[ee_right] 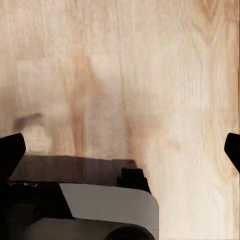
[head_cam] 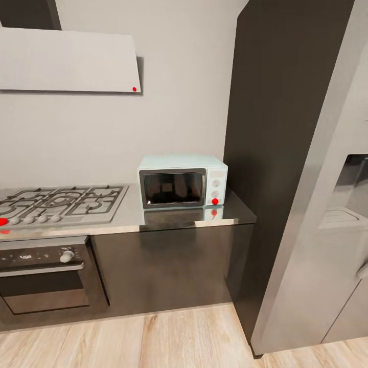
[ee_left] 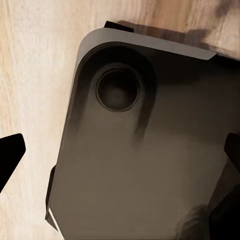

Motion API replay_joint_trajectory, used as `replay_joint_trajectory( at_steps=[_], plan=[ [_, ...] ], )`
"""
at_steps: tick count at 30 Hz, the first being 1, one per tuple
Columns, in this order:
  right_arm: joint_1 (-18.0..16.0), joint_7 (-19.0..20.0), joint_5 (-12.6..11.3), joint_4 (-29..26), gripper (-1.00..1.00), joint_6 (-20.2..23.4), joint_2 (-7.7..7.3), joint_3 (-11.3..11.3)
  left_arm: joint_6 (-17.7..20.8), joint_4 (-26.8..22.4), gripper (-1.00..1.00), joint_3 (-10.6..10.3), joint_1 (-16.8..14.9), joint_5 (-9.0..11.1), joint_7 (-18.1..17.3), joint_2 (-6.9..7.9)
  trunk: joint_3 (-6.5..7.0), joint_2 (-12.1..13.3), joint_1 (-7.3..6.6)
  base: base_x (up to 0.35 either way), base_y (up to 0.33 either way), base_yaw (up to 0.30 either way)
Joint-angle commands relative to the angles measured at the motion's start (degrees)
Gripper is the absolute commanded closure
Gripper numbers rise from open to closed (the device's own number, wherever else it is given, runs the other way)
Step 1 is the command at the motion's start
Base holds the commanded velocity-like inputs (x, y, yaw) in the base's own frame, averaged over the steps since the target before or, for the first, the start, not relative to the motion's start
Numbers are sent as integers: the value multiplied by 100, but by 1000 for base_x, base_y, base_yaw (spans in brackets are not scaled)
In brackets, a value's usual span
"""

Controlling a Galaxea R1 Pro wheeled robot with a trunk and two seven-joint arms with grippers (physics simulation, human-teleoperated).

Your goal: In the kitchen, take the popcorn bag from the countertop, put it into the microwave, and heat it until the popcorn is cooked so the cooked popcorn ends up inside the bag.

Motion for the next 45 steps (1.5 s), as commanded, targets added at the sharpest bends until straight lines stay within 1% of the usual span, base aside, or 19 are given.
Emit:
replay_joint_trajectory(
  at_steps=[1, 3, 4, 6, 9, 10, 12, 13, 14, 15, 17, 19, 20, 21, 24, 26, 30, 34, 45],
  plan=[
    [-13, 12, 53, -538, -100, 520, 82, 52, -3, -10, -100, 7, 3, 25, 4, 0, -6, -3, 0, 0, 0, 0],
    [-190, 17, 96, -1679, -100, 1556, 329, 344, -3, -8, -100, 13, 3, 26, 4, -1, -6, -3, 0, 0, 0, 0],
    [-321, 18, 104, -2063, -100, 1895, 392, 484, -3, -7, -100, 14, 3, 27, 4, -2, -6, -3, 0, 0, 0, 0],
    [-825, 14, 95, -2809, -100, 2581, 491, 747, -7, -7, -100, 16, 3, 26, 4, -7, -6, -3, 0, 0, 0, 0],
    [-1987, 2, 53, -3222, -100, 3371, 760, 860, -8, -8, -100, 18, 3, 27, 4, -8, -6, -3, 0, 0, 0, 0],
    [-2549, -18, 53, -3300, -100, 3681, 913, 865, -8, -8, -100, 19, 3, 27, 4, -8, -6, -3, 0, 0, 0, 0],
    [-3401, -48, 54, -3448, -100, 4176, 955, 848, -11, -8, -100, 17, 3, 27, 4, -9, -6, -3, 0, 0, 0, 0],
    [-3707, -53, 50, -3536, -100, 4369, 955, 815, -11, -8, -100, 17, 3, 27, 4, -8, -6, -3, 0, 0, 0, 0],
    [-4326, -75, 55, -3818, -100, 4483, 955, 692, -12, -8, -100, 20, 3, 27, 4, -10, -6, -3, 0, 0, 0, 0],
    [-4452, -123, 64, -4021, -100, 4483, 955, 662, -12, -8, -100, 21, 3, 27, 4, -13, -6, -3, 0, 0, 0, 0],
    [-4555, -395, 109, -4394, -100, 4483, 955, 671, -12, -8, -100, 24, 3, 27, 4, -16, -6, -3, 0, 0, 0, 0],
    [-4572, -614, 101, -4378, -100, 3602, 955, 688, -163, 8, -100, 25, 3, 29, 4, -16, -6, -3, 0, 0, 0, 0],
    [-4574, -656, 113, -4297, -100, 3421, 955, 693, -429, 40, -100, 22, 3, 40, 9, -16, -6, -3, 0, 0, 0, 0],
    [-4575, -682, 119, -4239, -100, 3314, 955, 696, -607, 60, -100, 21, 3, 46, 11, -16, -6, -3, 0, 0, 0, 0],
    [-4534, -704, 108, -4168, -100, 3184, 955, 698, -755, 76, -100, 19, 3, 55, 13, -16, -6, -3, 0, 0, 0, 0],
    [-4522, -708, 103, -4033, -100, 2973, 955, 698, -781, 73, -100, 23, 3, 59, 17, -12, -6, -3, 0, 0, 0, 0],
    [-4515, -703, 106, -3332, -100, 2138, 955, 698, -800, 72, -100, 25, 3, 62, 21, -7, -6, -3, 0, 0, 0, 0],
    [-4514, -700, 115, -2997, -100, 1957, 955, 706, -795, 64, -100, 26, 3, 55, 16, -14, -6, -3, 0, 0, 0, 0],
    [-4514, -702, 121, -2951, -100, 1831, 955, 698, -794, 71, -100, 26, 3, 62, 22, -6, -6, -3, 0, 228, 15, 0]
  ],
)
